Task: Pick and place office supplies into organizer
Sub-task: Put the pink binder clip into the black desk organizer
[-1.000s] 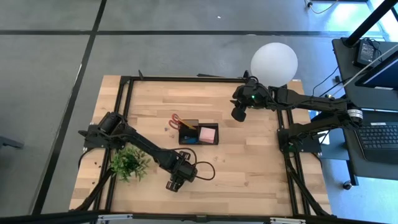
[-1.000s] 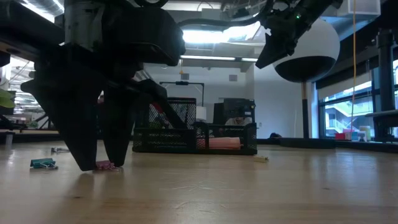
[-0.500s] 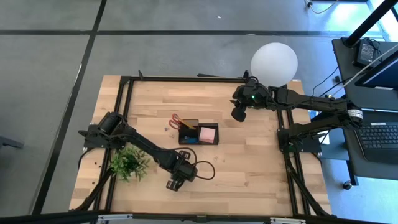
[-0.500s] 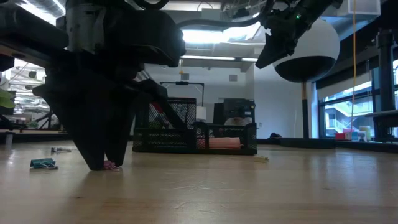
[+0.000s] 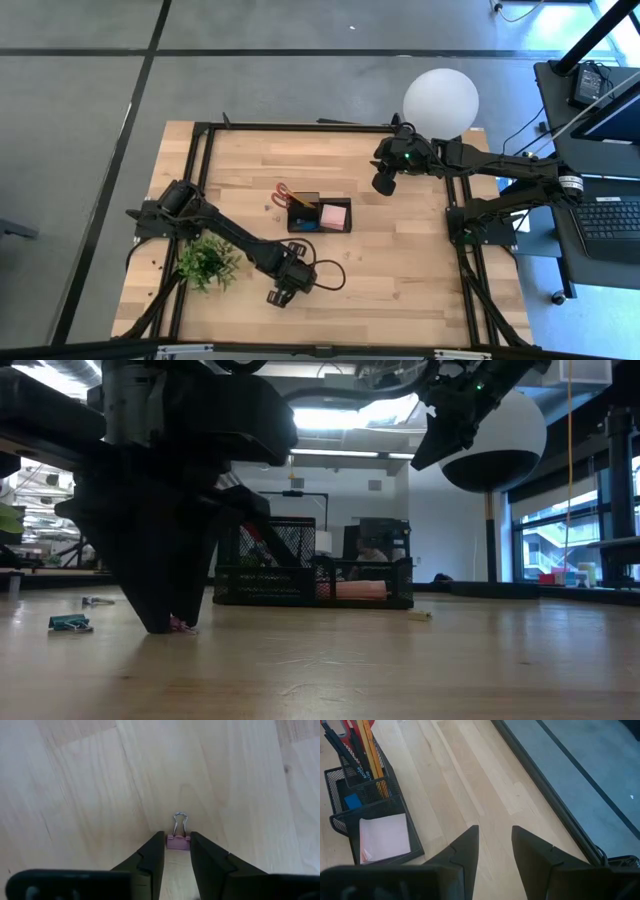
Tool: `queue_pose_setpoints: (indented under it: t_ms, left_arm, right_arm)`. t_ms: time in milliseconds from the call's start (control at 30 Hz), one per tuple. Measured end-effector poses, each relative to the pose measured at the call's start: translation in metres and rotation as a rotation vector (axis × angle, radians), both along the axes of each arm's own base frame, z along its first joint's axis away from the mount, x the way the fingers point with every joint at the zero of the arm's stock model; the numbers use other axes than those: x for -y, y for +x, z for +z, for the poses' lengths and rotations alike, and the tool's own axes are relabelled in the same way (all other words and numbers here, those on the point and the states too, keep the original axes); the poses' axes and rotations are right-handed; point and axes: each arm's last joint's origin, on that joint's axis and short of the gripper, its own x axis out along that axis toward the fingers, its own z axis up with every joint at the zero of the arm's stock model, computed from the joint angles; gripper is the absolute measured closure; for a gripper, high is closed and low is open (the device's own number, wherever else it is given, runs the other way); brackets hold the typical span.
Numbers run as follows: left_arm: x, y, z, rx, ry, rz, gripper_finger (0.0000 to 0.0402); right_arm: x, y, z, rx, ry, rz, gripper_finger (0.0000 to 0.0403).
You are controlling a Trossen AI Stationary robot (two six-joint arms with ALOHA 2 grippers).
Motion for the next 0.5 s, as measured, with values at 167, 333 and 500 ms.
queue_pose_setpoints:
  t_ms: [167, 333, 500]
  left_arm:
    - [0.0000, 0.0005, 0.0005, 0.002, -0.001, 0.017, 0.0326]
    - [0.0000, 0.0007, 0.0006, 0.004, 0.000, 0.018, 0.0335]
    - [-0.0001, 0.0009, 0.0007, 0.007, 0.000, 0.019, 0.0335]
  right_arm:
    - [0.0000, 0.0000, 0.0000, 0.000, 0.000, 0.000, 0.0281]
    - [0.0000, 0.0000, 0.0000, 0.000, 0.000, 0.000, 0.0281]
    - [0.0000, 0.0000, 0.0000, 0.000, 0.000, 0.000, 0.0281]
